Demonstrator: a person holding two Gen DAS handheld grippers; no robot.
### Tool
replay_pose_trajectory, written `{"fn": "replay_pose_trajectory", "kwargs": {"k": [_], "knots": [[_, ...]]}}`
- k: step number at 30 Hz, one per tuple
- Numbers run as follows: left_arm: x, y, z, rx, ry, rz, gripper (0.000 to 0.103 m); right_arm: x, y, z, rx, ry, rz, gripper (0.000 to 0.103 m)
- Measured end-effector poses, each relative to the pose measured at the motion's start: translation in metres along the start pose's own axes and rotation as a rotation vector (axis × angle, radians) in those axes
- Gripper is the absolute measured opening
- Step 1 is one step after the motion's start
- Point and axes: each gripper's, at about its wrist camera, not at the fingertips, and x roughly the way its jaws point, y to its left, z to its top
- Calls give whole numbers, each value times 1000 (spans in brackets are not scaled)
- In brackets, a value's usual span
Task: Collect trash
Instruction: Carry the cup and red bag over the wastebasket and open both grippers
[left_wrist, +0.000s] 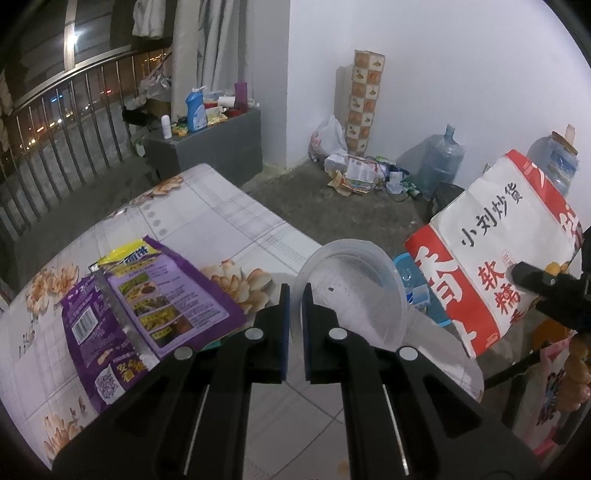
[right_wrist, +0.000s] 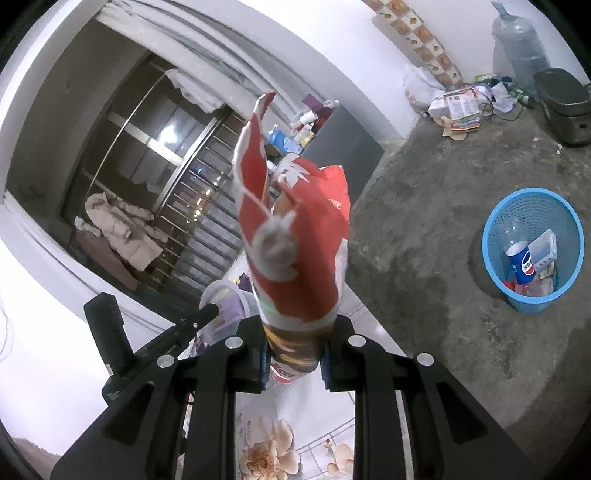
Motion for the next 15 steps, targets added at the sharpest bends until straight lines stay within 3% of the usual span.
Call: {"fn": "replay_pose_trajectory", "kwargs": {"k": [8, 15], "knots": [[8, -38, 27, 57, -30, -52, 4, -23, -22, 9, 33, -73, -59, 21], [47, -106, 56, 170, -11, -144, 4, -65, -56, 29, 31, -181, -300, 21]]}}
